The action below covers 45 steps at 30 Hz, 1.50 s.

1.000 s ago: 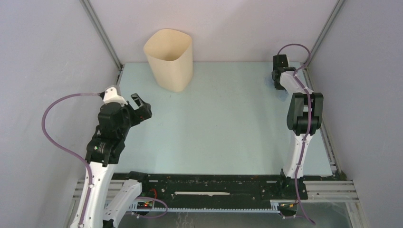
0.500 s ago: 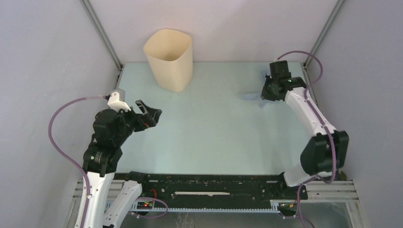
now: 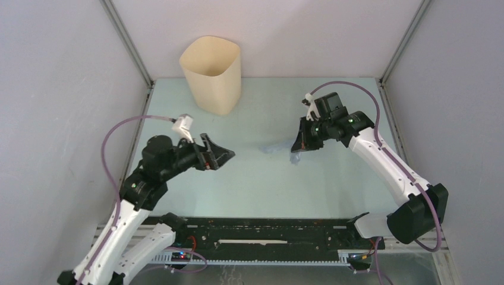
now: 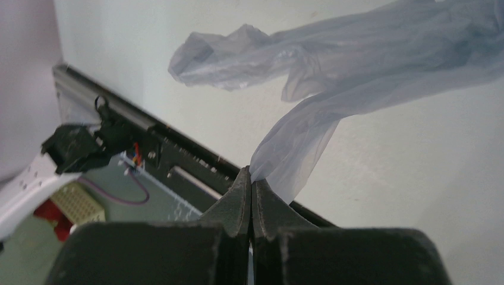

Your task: Put the trash bags into the trash bin

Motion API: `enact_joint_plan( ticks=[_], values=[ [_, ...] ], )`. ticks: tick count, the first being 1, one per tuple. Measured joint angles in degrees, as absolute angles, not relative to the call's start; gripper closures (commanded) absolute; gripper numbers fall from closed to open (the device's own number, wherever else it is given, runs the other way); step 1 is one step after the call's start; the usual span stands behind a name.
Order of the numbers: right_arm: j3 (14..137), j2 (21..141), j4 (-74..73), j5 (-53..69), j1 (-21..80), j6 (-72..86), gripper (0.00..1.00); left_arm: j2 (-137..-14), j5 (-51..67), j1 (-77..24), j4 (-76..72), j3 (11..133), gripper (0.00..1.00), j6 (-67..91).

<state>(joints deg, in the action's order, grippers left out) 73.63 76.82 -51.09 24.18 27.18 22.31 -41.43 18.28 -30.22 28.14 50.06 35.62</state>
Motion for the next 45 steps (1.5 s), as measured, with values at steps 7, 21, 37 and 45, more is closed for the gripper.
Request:
enact_joint_plan(
  ticks=[7,21,37,45],
  values=[
    [70.19,74.37,-51.09,31.07,30.41,22.68,1.00,-58.00,18.13,-41.67,28.67,54.33,0.00,30.87],
    [66.96,64.93,-48.27,31.44,31.18,27.03,1.00,-77.93,16.16,-47.40,31.24,61.19,0.40,26.17],
    [66.67,60.47,-60.42,9.52,31.73,22.22,0.57,-70.98,11.97,-47.40,38.11,66.43,1.00,27.20],
    [66.57,58.78,-62.30,-0.43,36.53,22.74,0.00,-69.84,14.48,-47.40,40.86,70.35,1.00,31.40]
  ],
)
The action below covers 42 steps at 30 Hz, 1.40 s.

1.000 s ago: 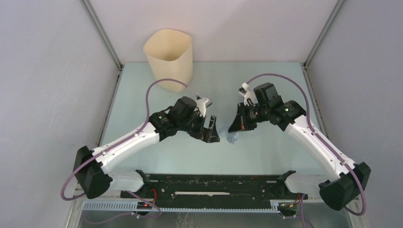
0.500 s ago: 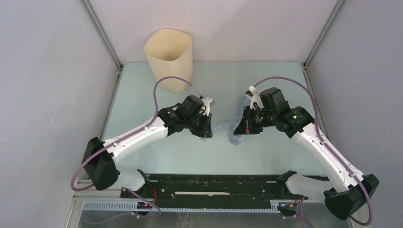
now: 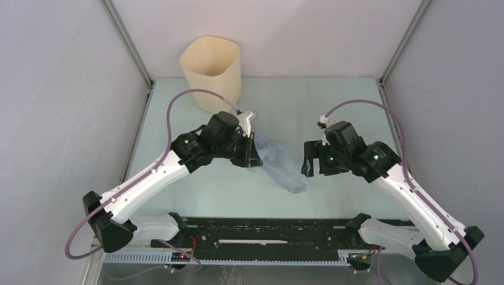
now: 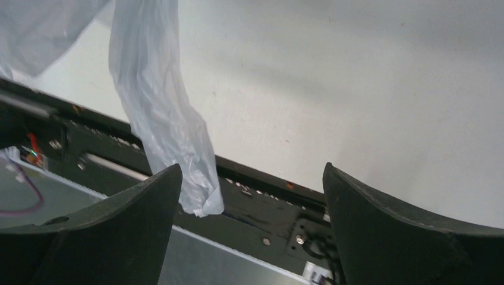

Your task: Put the trash bags into the trash bin

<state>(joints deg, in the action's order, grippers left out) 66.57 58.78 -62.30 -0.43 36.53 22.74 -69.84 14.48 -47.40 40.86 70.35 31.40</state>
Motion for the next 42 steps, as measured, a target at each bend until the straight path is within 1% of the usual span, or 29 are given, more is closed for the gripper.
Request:
enact_joint_plan(
  ticks=[4,8,11,15,19,21,24,26,27,28,29,30,31,32,33,34,37,42],
  values=[
    [64.18,52.71,-60.14,-0.40,35.97,26.20,0.00,-69.84,15.38,-47.37,41.12,72.44,1.00,33.43],
    [60.69,47.97,-55.66,6.66,35.48,29.71,0.00,-69.84,15.90,-47.11,41.25,74.35,1.00,35.53],
    [57.78,46.70,-51.86,10.96,35.42,33.08,0.00,-69.84,16.36,-46.85,41.23,75.55,1.00,36.71],
    [53.58,46.06,-49.43,13.41,34.02,36.25,0.01,-69.84,16.95,-46.46,41.10,76.60,1.00,38.00],
    [50.72,44.01,-49.08,15.97,29.21,37.47,0.03,-69.84,17.39,-46.33,40.86,76.75,1.00,39.09],
    [50.50,42.39,-48.60,17.98,25.76,37.85,0.09,-69.82,17.74,-46.30,40.82,76.75,1.00,39.59],
    [49.91,39.90,-46.22,21.82,21.61,38.17,0.24,-69.76,18.24,-46.30,40.69,76.75,1.00,40.32],
    [49.06,38.94,-44.07,24.56,19.97,38.87,0.31,-69.69,18.39,-46.26,40.23,76.75,1.00,40.88],
    [48.31,38.57,-42.59,26.13,19.55,39.44,0.38,-69.63,18.46,-46.19,39.92,76.75,1.00,41.17],
    [47.62,38.48,-41.47,27.31,19.53,39.86,0.49,-69.58,18.50,-46.13,39.70,76.75,1.00,41.34],
    [46.63,38.59,-40.23,28.53,19.53,40.45,0.57,-69.52,18.55,-45.98,39.48,76.75,1.00,41.63],
    [45.93,38.72,-39.72,29.21,19.53,40.80,0.59,-69.45,18.70,-45.82,39.35,76.75,1.00,41.76],
    [45.39,38.70,-39.57,29.61,19.53,40.97,0.51,-69.41,18.72,-45.65,39.29,76.75,1.00,41.89],
    [44.95,38.70,-39.55,29.82,19.46,41.50,0.34,-69.30,18.74,-45.32,39.22,76.75,1.00,42.04],
    [44.60,38.70,-39.55,29.87,19.29,41.82,0.23,-69.14,18.74,-44.95,39.16,76.75,1.00,42.09],
    [44.49,38.48,-39.62,29.93,19.11,42.33,0.19,-68.97,18.72,-44.56,39.11,76.75,1.00,42.11],
    [44.47,37.12,-39.55,30.22,18.76,42.39,0.15,-67.61,18.72,-42.85,39.05,76.73,1.00,42.57],
    [44.38,35.57,-38.65,30.50,20.64,42.83,0.16,-64.79,19.35,-41.08,37.21,76.62,1.00,44.80]
  ],
)
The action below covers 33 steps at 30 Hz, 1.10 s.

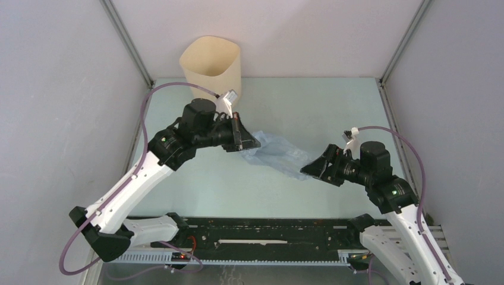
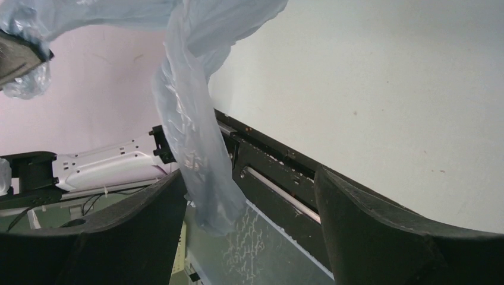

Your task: Put the trash bags into the trash bin

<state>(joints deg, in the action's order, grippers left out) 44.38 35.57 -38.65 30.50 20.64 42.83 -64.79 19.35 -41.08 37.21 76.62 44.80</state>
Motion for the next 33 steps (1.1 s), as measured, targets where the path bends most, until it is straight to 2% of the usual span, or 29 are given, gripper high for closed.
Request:
enact_joint_plan(
  ticks=[4,6,8,10,11,12,14,15,19,24,33],
  values=[
    [43.42,35.64,-35.20,30.46,21.89,44.36,0.20,-64.16,20.75,-41.08,33.58,75.99,1.00,47.59],
    [43.16,35.99,-33.65,30.35,21.89,45.28,0.27,-64.23,21.30,-41.10,32.73,75.64,1.00,48.51],
    [43.13,36.62,-31.70,30.33,21.89,46.26,0.41,-64.36,21.61,-41.08,31.97,75.50,1.00,49.30],
    [43.13,37.04,-29.87,30.37,21.91,47.22,0.60,-64.38,21.76,-41.08,31.48,75.50,0.99,49.69],
    [43.13,37.08,-28.99,30.33,21.98,47.86,0.73,-64.38,21.78,-41.08,31.33,75.50,0.94,49.78],
    [43.11,37.10,-28.42,30.22,22.06,48.25,0.83,-64.38,21.82,-41.01,31.27,75.50,0.90,49.80],
    [43.05,36.38,-27.79,29.85,22.15,49.19,0.97,-64.38,21.82,-40.73,31.42,75.50,0.75,49.45],
    [43.05,35.88,-27.86,29.69,22.15,49.25,1.00,-64.38,21.63,-40.47,31.99,75.50,0.66,48.99],
    [44.29,35.14,-29.74,30.09,22.11,48.60,1.00,-64.38,19.51,-39.66,37.17,75.68,0.29,45.21],
    [47.81,38.26,-31.22,31.92,22.68,46.92,1.00,-64.58,17.47,-39.68,45.30,78.11,0.01,39.90],
    [52.95,42.19,-35.55,31.88,23.88,43.97,1.00,-66.15,12.12,-47.03,53.49,89.45,0.00,31.88]
  ],
)
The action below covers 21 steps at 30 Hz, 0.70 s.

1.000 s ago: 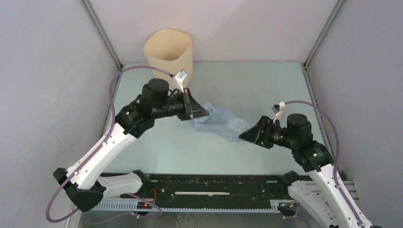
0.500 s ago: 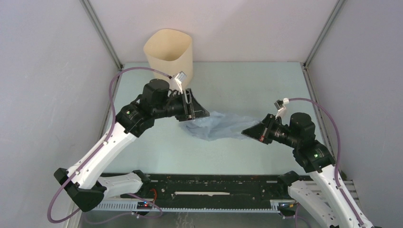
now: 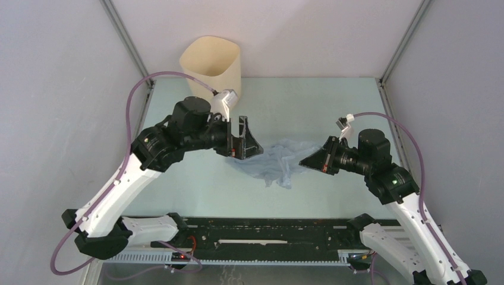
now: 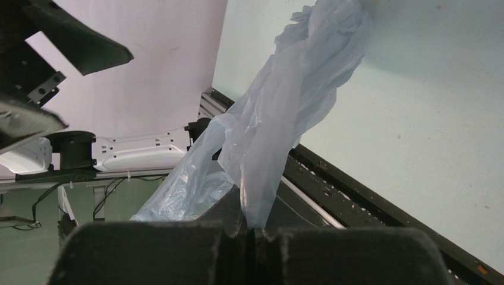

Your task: Put the trash bags into the trash bin

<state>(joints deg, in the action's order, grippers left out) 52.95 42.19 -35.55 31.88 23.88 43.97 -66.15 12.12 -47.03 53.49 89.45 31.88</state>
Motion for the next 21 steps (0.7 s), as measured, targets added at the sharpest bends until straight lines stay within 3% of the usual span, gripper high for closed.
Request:
enact_joint_plan(
  ticks=[7,13,18,21],
  values=[
    [55.59,44.25,-36.38,30.30,24.25,44.07,1.00,-72.55,8.34,-57.36,56.05,93.08,0.00,33.76],
    [55.90,46.81,-36.25,28.49,25.15,44.31,1.00,-87.48,0.08,-64.49,64.47,112.18,0.00,34.20],
    [55.90,47.03,-36.29,26.28,25.34,44.97,1.00,-91.44,-3.97,-66.85,69.73,114.72,0.00,34.63],
    [55.90,46.89,-36.27,25.08,25.43,45.63,1.00,-92.58,-5.04,-67.70,71.92,114.72,0.08,34.76]
  ],
)
